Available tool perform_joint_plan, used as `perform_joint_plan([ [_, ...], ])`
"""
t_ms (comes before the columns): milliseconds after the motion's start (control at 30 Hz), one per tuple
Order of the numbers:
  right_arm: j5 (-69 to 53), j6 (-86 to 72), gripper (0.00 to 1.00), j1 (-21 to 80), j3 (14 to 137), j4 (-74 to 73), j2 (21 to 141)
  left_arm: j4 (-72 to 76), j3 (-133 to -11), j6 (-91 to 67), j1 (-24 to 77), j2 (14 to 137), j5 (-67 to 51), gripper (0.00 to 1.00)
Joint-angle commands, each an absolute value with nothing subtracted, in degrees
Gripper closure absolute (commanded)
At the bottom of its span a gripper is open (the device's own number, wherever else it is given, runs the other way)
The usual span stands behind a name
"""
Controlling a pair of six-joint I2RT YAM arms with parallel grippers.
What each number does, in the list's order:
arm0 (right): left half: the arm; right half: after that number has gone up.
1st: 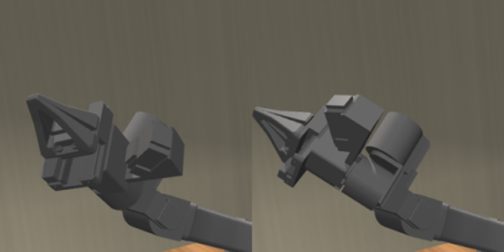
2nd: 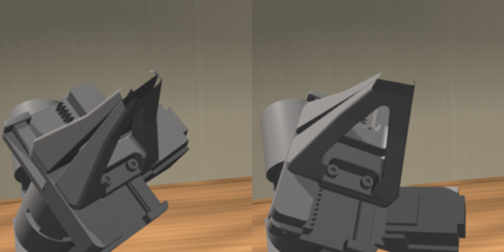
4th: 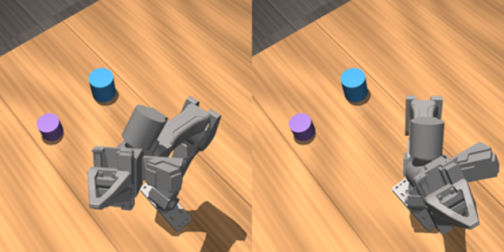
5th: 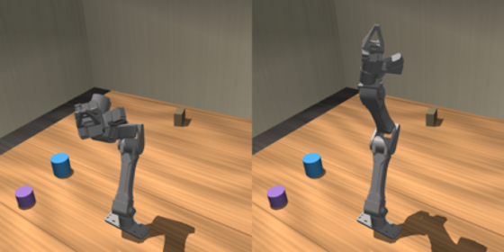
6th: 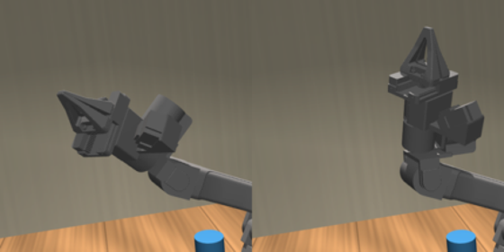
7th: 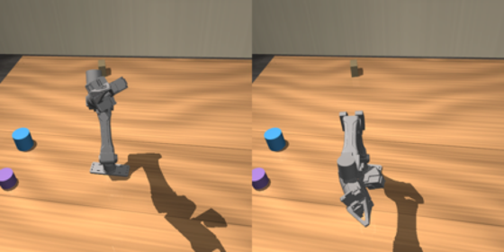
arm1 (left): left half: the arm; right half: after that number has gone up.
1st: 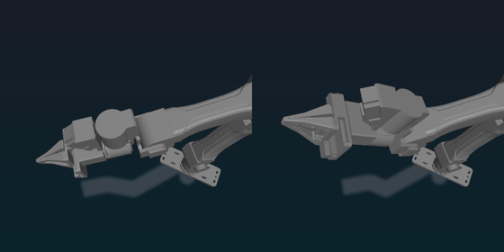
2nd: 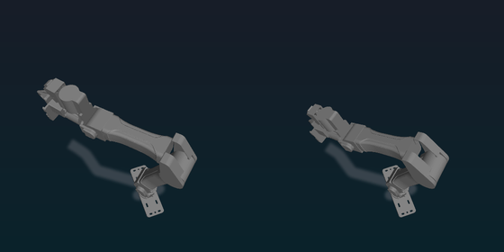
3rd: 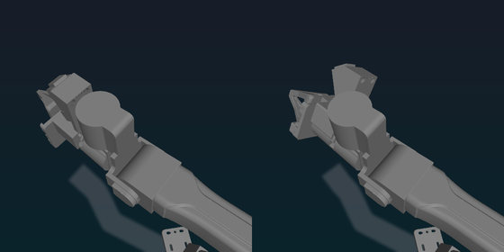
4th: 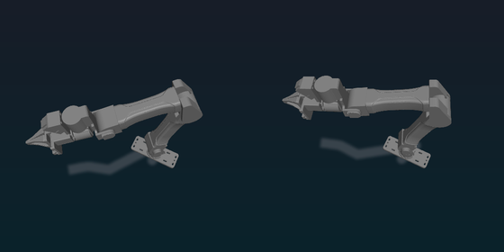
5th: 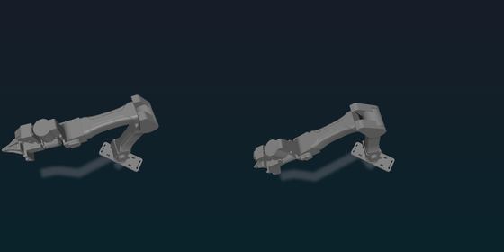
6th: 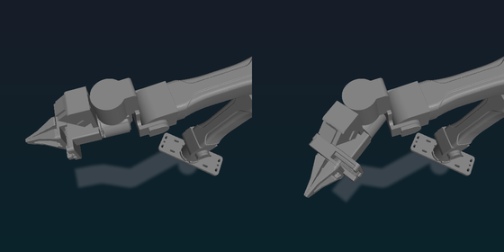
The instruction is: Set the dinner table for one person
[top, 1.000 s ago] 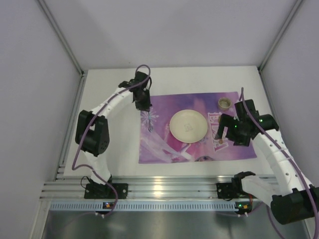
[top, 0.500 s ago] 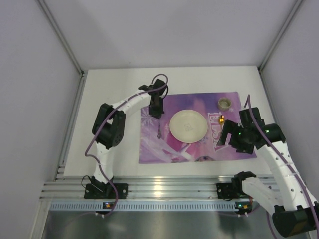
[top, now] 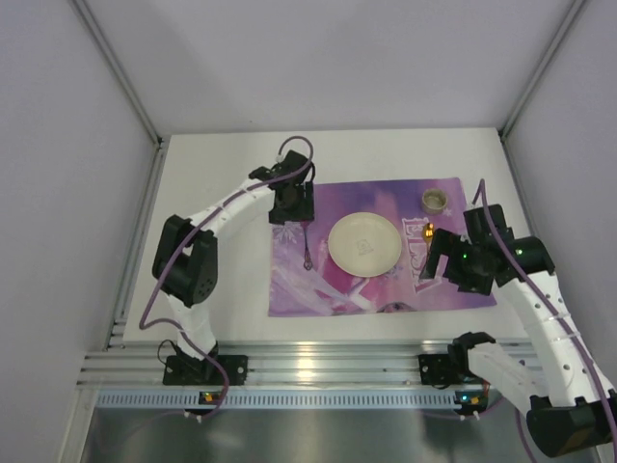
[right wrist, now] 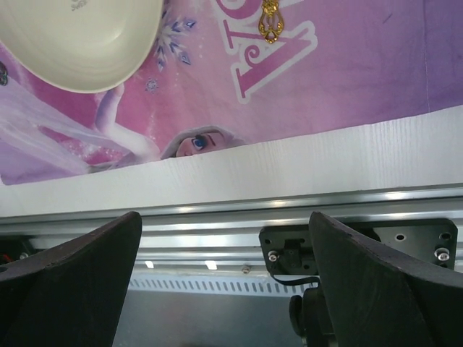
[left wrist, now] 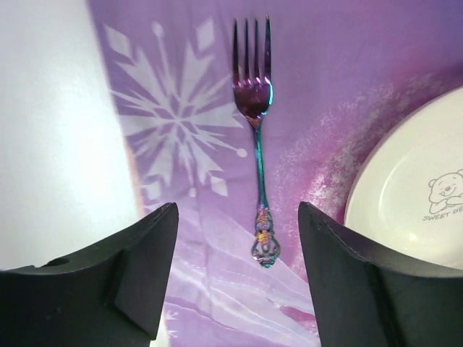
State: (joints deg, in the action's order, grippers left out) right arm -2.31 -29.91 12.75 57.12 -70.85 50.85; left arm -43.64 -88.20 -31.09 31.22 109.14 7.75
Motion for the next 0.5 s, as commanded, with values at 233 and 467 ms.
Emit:
perform_joint_plan([
  [233, -5.3, -26.7, 0.00, 13.4, 67.8, -64.5, 41.9, 10.1, -47.3, -2.7, 28.5, 73.3, 32.9, 0.22],
  [467, -9.8, -27.5, 0.00, 13.4, 64.6, -60.1, 35.8, 41.9, -27.1, 8.3, 22.4, 73.0, 28.6, 0.17],
])
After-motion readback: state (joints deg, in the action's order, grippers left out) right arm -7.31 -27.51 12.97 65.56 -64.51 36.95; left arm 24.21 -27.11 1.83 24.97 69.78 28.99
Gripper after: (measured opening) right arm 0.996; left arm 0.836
